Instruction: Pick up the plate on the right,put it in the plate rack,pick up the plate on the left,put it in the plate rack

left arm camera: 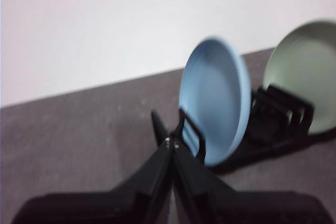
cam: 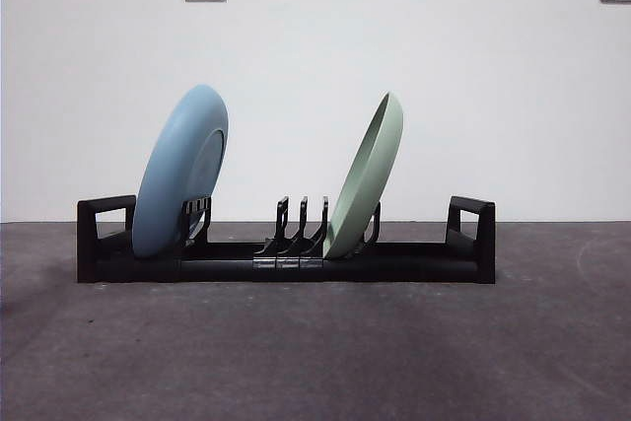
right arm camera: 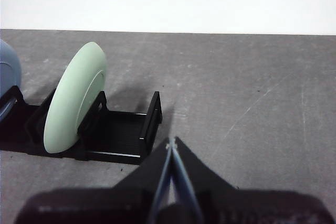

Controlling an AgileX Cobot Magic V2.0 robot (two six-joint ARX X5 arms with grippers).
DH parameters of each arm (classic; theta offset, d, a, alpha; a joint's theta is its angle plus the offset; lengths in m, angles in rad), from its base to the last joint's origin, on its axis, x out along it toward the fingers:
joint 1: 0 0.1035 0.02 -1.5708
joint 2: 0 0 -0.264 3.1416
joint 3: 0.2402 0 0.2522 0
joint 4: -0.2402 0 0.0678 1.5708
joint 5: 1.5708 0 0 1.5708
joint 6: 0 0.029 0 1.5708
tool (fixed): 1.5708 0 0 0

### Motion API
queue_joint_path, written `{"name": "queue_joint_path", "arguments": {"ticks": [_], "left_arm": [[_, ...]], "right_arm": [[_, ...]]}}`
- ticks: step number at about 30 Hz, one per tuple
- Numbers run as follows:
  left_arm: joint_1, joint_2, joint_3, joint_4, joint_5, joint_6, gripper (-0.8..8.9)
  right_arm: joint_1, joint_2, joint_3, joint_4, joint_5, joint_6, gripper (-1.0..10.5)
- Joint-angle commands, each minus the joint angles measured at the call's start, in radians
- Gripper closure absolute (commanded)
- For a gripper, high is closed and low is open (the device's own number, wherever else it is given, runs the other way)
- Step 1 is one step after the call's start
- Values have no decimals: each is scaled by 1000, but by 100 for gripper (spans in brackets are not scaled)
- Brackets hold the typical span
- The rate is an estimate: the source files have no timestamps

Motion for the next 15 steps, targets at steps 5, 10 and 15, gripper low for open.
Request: {"name": "queue_joint_path", "arguments": {"ticks": [5, 10, 15], "left_arm": [[38, -84, -130, -1, 0, -3, 816], [53, -119, -183, -16, -5, -26, 816], [61, -150, -183, -82, -7, -26, 816]], "right_arm": [[2, 0, -3, 5, 3, 9, 944], [2, 0, -3, 5, 3, 9, 944], [2, 0, -3, 5, 3, 9, 944]]}}
